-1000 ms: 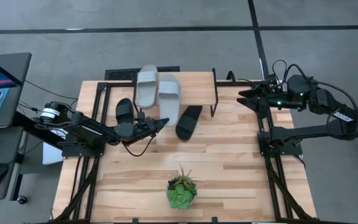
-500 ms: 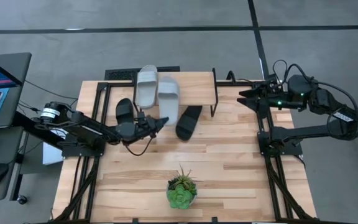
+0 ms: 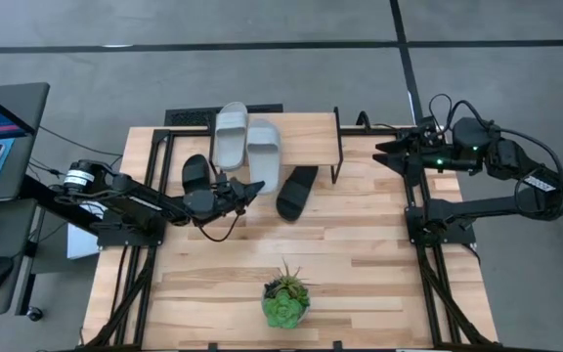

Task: Pick and place slides into the shelf
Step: Put the gray slide on the shelf

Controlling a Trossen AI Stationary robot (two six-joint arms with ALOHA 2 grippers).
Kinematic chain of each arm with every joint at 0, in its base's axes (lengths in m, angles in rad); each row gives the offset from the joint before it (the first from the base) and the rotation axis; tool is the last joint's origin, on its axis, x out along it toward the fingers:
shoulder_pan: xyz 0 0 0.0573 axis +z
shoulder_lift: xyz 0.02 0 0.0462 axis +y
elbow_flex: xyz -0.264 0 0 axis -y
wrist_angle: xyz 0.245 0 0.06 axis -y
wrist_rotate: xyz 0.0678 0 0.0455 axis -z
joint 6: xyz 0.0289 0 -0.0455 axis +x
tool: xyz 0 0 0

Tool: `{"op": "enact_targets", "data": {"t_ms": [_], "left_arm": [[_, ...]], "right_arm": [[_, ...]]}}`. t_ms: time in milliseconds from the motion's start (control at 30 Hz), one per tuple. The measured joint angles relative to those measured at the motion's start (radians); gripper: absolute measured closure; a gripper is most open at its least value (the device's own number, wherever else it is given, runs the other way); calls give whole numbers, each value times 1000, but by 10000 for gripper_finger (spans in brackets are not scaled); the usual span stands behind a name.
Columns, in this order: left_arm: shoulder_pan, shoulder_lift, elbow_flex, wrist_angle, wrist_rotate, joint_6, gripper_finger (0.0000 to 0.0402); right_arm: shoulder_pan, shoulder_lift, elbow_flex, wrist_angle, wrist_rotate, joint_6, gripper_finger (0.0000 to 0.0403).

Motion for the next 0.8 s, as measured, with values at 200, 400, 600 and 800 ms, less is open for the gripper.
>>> {"op": "enact_targets", "data": {"t_ms": [200, 400, 600, 800], "left_arm": [[4, 0, 0, -1, -14, -15, 289], [21, 0, 0, -4, -15, -39, 242], [34, 0, 0, 0, -21, -73, 236], [46, 0, 0, 1, -45, -131, 235]], "right_arm": [[0, 0, 0, 0, 0, 0, 153], [0, 0, 0, 0, 0, 0, 153], [0, 0, 0, 0, 0, -1, 153], [0, -1, 0, 0, 0, -2, 153]]}}
